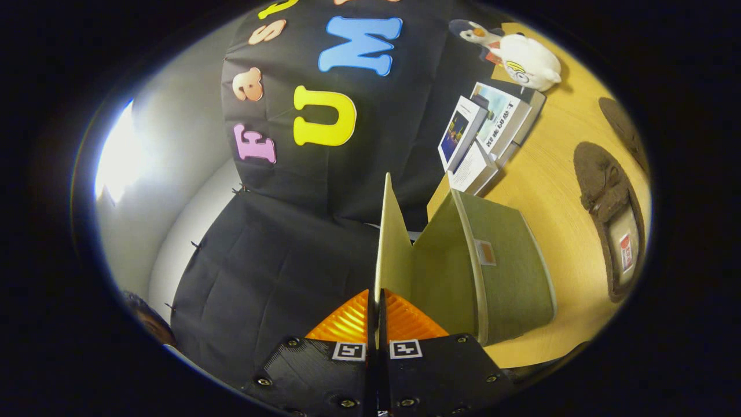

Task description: Open the storage box then place both shoes into the box .Put the left shoe in first, then the right shoe, with the right side of both shoes facing outward in a uniform manner.

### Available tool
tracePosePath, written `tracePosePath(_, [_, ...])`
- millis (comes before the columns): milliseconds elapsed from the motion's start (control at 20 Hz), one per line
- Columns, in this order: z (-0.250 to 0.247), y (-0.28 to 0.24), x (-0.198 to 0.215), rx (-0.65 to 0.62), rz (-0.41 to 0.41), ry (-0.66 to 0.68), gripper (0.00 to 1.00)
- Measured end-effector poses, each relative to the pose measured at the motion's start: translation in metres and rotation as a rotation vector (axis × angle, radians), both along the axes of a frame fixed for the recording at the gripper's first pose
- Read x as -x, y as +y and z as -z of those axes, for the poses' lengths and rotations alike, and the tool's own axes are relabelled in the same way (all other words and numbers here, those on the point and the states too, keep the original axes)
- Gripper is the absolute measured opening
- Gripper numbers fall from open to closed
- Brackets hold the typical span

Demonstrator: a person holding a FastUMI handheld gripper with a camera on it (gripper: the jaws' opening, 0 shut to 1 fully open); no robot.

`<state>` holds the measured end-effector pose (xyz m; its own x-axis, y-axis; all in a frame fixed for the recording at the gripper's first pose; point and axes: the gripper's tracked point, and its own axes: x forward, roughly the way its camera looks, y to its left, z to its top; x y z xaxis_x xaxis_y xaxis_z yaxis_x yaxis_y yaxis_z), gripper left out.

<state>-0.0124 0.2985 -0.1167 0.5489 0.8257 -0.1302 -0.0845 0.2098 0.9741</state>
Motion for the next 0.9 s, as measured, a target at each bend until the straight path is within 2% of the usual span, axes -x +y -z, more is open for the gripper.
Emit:
tracePosePath(400, [-0.051,0.052,-0.005,0.118,-0.06,-0.104,0.01])
tracePosePath(900, [-0.078,0.13,-0.003,0.208,-0.126,-0.215,0.03])
